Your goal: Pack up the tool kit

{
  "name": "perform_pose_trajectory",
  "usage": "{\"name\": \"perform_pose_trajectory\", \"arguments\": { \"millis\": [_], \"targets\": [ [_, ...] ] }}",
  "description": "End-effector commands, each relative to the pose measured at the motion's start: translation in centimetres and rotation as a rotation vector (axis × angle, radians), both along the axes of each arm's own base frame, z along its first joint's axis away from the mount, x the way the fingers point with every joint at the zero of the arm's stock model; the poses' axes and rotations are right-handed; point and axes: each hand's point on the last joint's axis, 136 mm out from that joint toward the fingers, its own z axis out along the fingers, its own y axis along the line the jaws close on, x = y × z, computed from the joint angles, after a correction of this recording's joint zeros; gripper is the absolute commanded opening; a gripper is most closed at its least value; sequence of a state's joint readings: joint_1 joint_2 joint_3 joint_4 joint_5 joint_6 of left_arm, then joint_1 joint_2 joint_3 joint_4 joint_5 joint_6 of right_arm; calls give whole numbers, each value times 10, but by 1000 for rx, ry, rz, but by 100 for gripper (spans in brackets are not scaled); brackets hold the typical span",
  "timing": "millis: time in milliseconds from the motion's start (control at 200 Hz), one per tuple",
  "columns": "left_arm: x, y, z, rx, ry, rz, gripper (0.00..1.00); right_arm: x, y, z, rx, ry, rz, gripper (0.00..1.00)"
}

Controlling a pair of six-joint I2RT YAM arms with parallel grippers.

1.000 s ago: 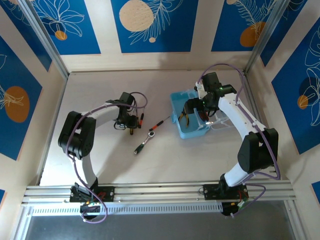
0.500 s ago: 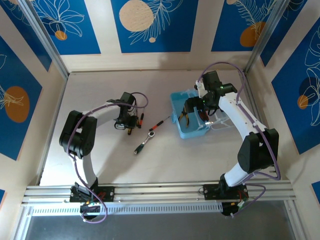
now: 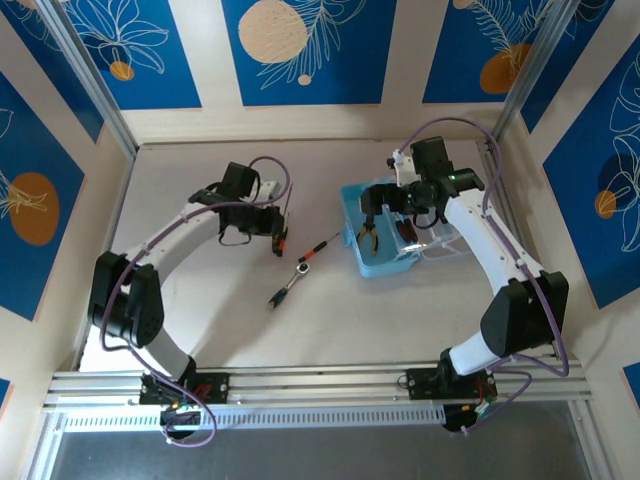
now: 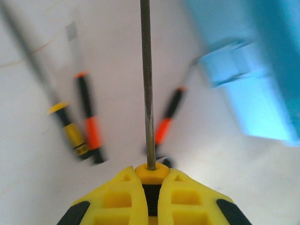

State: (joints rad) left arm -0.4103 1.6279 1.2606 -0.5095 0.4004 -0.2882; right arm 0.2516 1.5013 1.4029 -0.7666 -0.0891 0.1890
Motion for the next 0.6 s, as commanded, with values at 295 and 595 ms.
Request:
{"name": "perform_pose_trajectory", "arguments": {
  "millis": [295, 595],
  "targets": [
    [-19, -104, 91, -487, -65, -248, 0, 25, 70, 41, 297, -34, 20, 72],
    [-21, -113, 91, -504, -58, -265, 0, 27, 97, 42, 336, -27, 70, 57]
  ]
}}
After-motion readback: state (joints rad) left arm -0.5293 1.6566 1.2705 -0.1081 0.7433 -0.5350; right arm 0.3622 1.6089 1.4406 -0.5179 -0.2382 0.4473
